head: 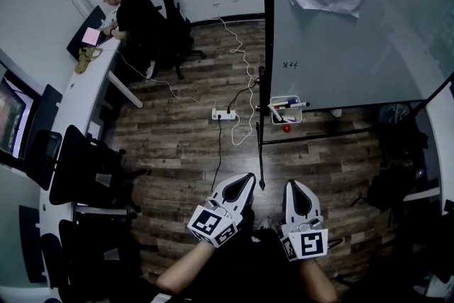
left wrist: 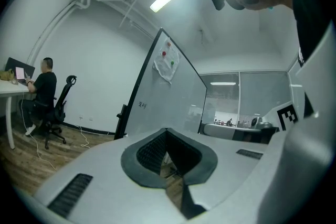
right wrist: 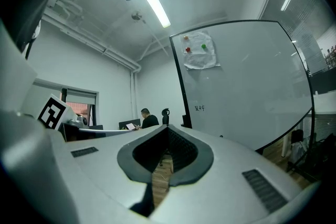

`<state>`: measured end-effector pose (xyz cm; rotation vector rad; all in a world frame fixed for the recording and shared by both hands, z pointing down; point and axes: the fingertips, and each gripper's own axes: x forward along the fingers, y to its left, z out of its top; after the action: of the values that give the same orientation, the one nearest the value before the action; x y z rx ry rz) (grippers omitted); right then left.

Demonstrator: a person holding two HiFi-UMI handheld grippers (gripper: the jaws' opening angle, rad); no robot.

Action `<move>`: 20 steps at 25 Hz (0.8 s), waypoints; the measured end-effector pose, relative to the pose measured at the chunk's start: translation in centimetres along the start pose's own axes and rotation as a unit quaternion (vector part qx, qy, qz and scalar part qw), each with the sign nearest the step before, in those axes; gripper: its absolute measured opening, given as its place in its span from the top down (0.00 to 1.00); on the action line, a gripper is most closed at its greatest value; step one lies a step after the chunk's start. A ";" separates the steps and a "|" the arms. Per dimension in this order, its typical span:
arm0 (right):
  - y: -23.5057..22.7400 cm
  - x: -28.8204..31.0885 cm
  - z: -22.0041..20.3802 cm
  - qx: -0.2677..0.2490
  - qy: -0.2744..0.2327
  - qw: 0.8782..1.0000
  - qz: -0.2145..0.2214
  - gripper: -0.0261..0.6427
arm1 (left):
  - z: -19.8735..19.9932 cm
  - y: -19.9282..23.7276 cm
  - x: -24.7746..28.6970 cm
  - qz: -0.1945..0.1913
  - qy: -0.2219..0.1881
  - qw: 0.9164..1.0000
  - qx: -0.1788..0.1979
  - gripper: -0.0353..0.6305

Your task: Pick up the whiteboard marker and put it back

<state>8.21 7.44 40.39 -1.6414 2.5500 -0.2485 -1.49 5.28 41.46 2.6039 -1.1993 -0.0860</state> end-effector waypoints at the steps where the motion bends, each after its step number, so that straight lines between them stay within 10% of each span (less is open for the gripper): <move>1: -0.2 0.4 0.0 0.000 -0.001 1.000 -0.002 0.94 | 0.0 0.4 0.4 -0.001 0.001 1.000 0.001 0.94; 20: -4.2 10.5 -0.5 -0.017 0.009 1.000 -0.025 0.94 | -1.3 9.3 10.2 -0.033 0.028 0.999 -0.027 0.94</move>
<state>7.54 -3.82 41.69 -1.7245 2.5419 -0.2277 -1.44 -7.83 45.77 2.5822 -1.0782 -0.0574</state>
